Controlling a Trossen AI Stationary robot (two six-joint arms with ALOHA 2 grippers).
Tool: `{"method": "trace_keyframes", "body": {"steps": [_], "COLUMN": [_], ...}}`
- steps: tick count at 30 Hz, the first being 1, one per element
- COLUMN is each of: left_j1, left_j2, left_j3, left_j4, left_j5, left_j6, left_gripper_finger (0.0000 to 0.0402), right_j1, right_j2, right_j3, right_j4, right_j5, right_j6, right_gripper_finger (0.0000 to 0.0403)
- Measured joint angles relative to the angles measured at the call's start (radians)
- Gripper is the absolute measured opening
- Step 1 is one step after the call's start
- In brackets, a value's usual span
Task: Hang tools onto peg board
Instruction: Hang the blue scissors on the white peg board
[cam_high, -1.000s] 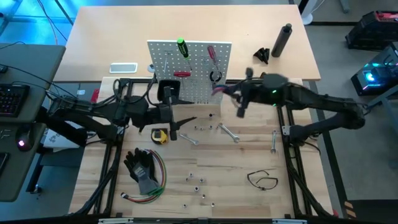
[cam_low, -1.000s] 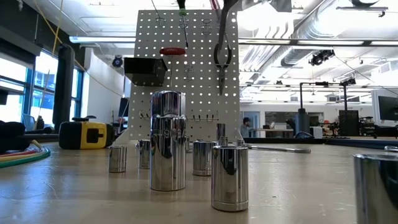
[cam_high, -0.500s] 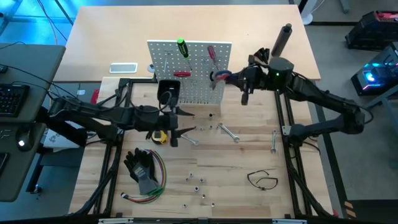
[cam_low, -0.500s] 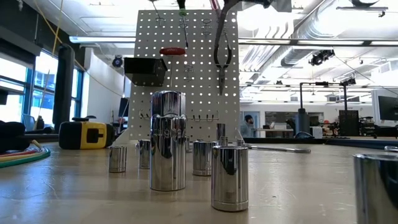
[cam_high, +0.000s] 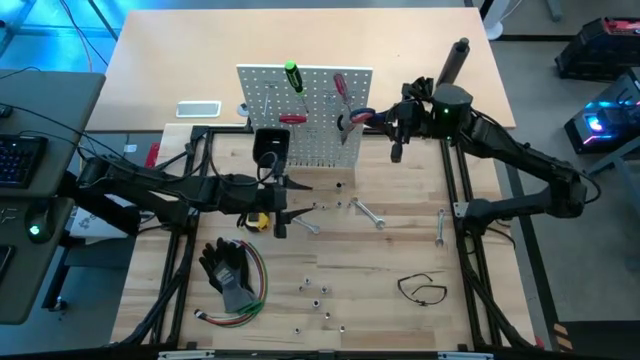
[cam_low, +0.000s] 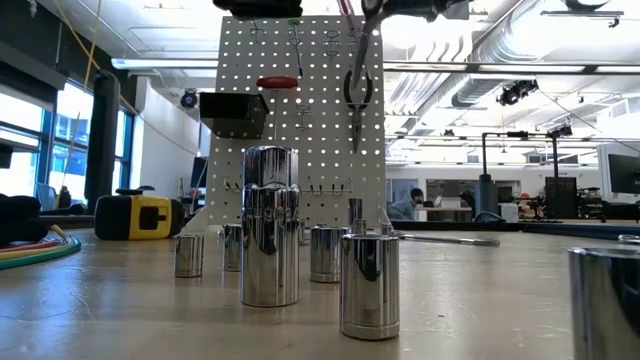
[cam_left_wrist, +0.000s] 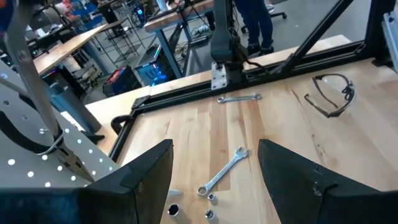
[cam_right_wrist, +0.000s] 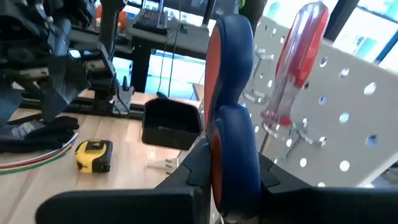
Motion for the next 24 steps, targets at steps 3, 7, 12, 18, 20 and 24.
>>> {"method": "trace_keyframes", "body": {"steps": [3, 7, 12, 18, 20, 24], "left_j1": [0.000, 0.000, 0.000, 0.000, 0.000, 0.000], "left_j2": [0.000, 0.000, 0.000, 0.000, 0.000, 0.000], "left_j3": [0.000, 0.000, 0.000, 0.000, 0.000, 0.000], "left_j4": [0.009, 0.011, 0.005, 0.002, 0.002, 0.002], "left_j5": [0.014, 0.014, 0.014, 0.014, 0.014, 0.014], "left_j6": [0.000, 0.000, -0.008, -0.008, -0.008, -0.008], "left_gripper_finger": [0.0230, 0.0230, 0.0229, 0.0229, 0.0229, 0.0229], "right_j1": [-0.014, -0.023, -0.023, -0.023, -0.027, -0.043], "right_j2": [0.017, 0.045, 0.072, 0.072, 0.067, 0.065], "right_j3": [0.000, 0.000, 0.000, 0.000, 0.000, 0.000], "right_j4": [-0.018, -0.019, 0.008, 0.015, 0.023, 0.030], "right_j5": [-0.010, -0.011, -0.032, -0.032, -0.034, -0.049], "right_j6": [0.006, -0.003, -0.009, -0.016, -0.018, -0.017], "right_gripper_finger": [0.0033, 0.0033, 0.0033, 0.0033, 0.0033, 0.0033]}}
